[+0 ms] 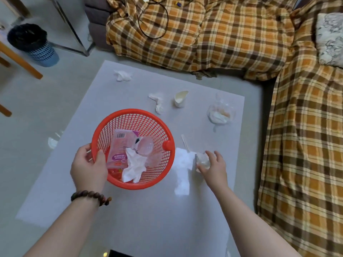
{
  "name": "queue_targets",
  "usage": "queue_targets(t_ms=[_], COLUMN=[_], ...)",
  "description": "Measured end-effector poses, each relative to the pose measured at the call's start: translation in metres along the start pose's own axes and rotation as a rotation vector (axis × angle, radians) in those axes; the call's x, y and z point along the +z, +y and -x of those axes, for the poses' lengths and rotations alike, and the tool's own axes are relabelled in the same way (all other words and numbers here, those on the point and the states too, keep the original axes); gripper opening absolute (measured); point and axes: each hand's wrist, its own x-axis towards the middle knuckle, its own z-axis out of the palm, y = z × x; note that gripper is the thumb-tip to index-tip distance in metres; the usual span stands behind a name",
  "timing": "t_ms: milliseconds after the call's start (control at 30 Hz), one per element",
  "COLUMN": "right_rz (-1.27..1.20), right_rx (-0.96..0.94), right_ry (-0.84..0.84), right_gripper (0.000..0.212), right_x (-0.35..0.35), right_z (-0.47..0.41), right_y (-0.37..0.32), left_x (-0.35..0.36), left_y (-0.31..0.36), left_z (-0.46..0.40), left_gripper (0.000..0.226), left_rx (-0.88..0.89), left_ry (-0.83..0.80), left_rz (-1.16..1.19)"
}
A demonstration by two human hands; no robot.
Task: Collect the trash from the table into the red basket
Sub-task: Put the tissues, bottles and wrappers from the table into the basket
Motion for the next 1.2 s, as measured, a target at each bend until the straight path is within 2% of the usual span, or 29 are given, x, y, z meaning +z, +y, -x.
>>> queue_targets(t_ms=[100, 200, 333, 433, 533, 633, 733, 800, 867, 1000, 1100, 1200], right_rz=[0.085, 0.145, 0.239, 0.145, 0.024, -0.108, -0.322, -0.424, -0.446, -0.311, -0.167, -0.077], right_rx=[-0.007, -0.053, -0.073, -0.095, -0.059, -0.1, -0.268, -0.43, -0.574, -0.763, -0.738, -0.647], right_ry=[-0.11, -0.145, -0.02, 0.031, 0.023, 0.166, 0.341, 0.378, 0.339, 0.255, 0.083, -0.064], right_gripper=[0.064, 0.05, 0.026, 0.016, 0.017, 0.019, 0.006, 0.002, 0.006, 0.011, 0.021, 0.049], right_x=[0.017, 0.037, 0.056, 0.055, 0.039, 0.007, -0.03, -0.049, -0.056, -0.046, -0.037, -0.037], right_z=[-0.027, -0.042, -0.044, -0.041, -0.031, -0.012, 0.026, 0.059, 0.091, 0.138, 0.155, 0.164], right_y=[0.024, 0.036, 0.045, 0.043, 0.028, -0.008, -0.062, -0.103, -0.139, -0.179, -0.181, -0.175], left_x=[0.015, 0.026, 0.032, 0.033, 0.029, 0.022, 0.008, -0.002, -0.012, -0.03, -0.046, -0.062], left_y=[-0.009, -0.019, -0.029, -0.032, -0.026, -0.014, 0.002, 0.011, 0.02, 0.04, 0.052, 0.061], left_z=[0.01, 0.015, 0.02, 0.021, 0.025, 0.029, 0.034, 0.039, 0.045, 0.056, 0.061, 0.062], left_gripper=[0.015, 0.01, 0.007, 0.008, 0.011, 0.014, 0.013, 0.012, 0.011, 0.013, 0.013, 0.013], left_rx=[-0.009, -0.008, 0.003, 0.0, -0.019, -0.008, 0.002, 0.016, 0.025, 0.057, 0.097, 0.135], left_ry=[-0.003, -0.023, -0.038, -0.033, -0.038, -0.046, -0.064, -0.081, -0.109, -0.159, -0.19, -0.196], left_rz=[-0.003, 0.001, -0.036, -0.048, -0.036, -0.034, -0.019, 0.001, 0.03, 0.101, 0.146, 0.182])
